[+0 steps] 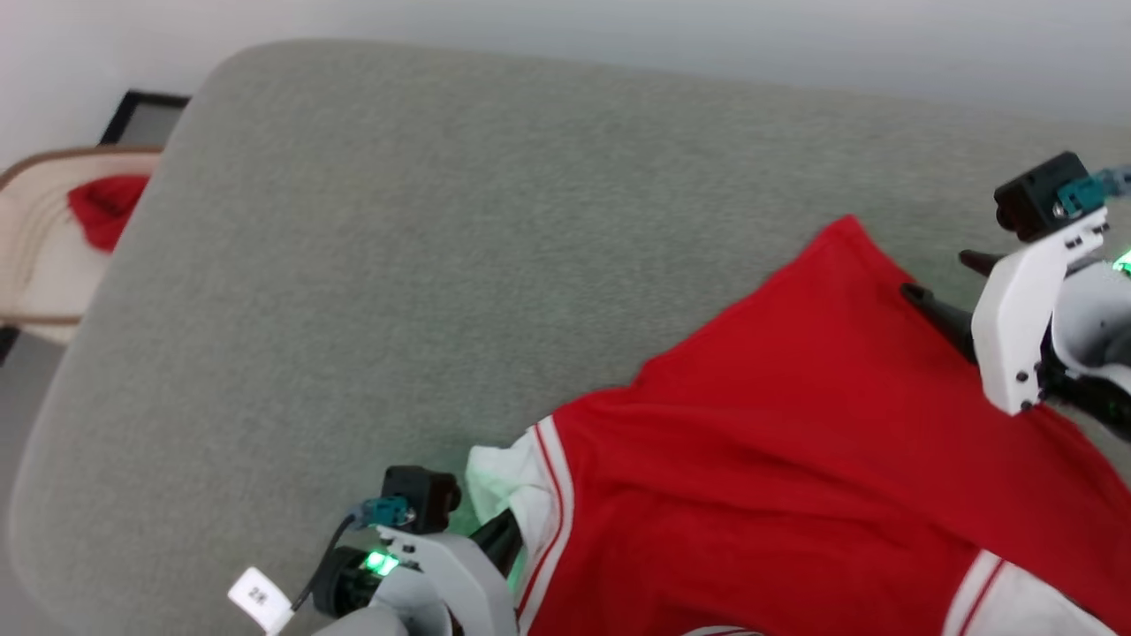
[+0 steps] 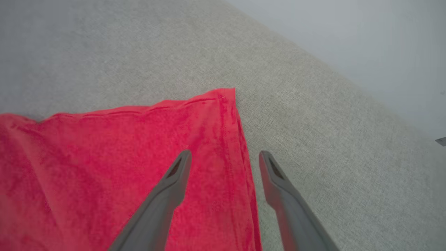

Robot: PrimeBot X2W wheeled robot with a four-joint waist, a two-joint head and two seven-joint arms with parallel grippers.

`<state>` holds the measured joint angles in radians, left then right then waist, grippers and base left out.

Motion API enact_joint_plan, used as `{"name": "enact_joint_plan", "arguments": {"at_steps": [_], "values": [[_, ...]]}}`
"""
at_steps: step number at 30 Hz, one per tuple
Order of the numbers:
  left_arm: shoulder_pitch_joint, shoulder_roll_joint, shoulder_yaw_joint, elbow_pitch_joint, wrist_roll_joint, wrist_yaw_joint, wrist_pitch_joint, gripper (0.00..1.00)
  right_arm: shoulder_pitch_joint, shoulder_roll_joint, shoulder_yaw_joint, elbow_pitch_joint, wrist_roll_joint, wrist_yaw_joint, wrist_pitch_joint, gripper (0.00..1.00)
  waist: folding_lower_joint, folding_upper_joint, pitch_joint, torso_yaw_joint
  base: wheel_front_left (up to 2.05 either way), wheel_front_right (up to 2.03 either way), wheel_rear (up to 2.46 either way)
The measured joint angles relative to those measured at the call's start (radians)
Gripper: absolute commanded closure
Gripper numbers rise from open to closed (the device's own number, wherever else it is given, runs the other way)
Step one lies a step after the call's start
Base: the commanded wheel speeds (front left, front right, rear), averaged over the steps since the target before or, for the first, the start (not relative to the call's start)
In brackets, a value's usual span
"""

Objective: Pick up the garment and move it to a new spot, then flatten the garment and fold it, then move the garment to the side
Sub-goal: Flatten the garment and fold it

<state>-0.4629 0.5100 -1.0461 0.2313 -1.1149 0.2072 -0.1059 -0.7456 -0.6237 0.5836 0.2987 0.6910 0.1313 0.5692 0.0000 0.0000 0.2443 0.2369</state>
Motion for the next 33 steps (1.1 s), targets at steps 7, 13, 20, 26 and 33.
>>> {"name": "enact_joint_plan", "arguments": {"at_steps": [7, 13, 20, 26, 33], "values": [[-0.04, -0.062, -0.016, 0.052, 0.013, -0.038, -0.006, 1.0, -0.16, -0.006, 0.14, 0.217, 0.047, 0.0, -0.006, 0.0, 0.0, 0.0, 0.05, 0.079, 0.0, 0.0, 0.0], [-0.065, -0.105, -0.022, 0.087, 0.018, -0.067, -0.018, 1.0, -0.254, 0.002, 0.253, 0.345, 0.096, 0.0, 0.008, 0.0, 0.0, 0.0, 0.09, 0.134, 0.0, 0.0, 0.0], [-0.082, -0.141, -0.027, 0.12, 0.018, -0.094, -0.027, 1.0, -0.332, 0.002, 0.352, 0.442, 0.166, 0.0, 0.032, 0.0, 0.0, 0.0, 0.118, 0.179, 0.0, 0.0, 0.0], [-0.084, -0.157, -0.027, 0.143, 0.016, -0.105, -0.035, 1.0, -0.381, 0.013, 0.388, 0.518, 0.245, 0.0, 0.123, 1.0, 0.0, 0.0, 0.129, 0.197, 0.0, 0.0, 0.0], [-0.083, -0.157, -0.023, 0.158, 0.006, -0.11, -0.04, 1.0, -0.408, 0.04, 0.41, 0.569, 0.286, 0.0, 0.133, 1.0, 0.0, 0.0, 0.12, 0.183, 0.0, 0.0, 0.0]]}}
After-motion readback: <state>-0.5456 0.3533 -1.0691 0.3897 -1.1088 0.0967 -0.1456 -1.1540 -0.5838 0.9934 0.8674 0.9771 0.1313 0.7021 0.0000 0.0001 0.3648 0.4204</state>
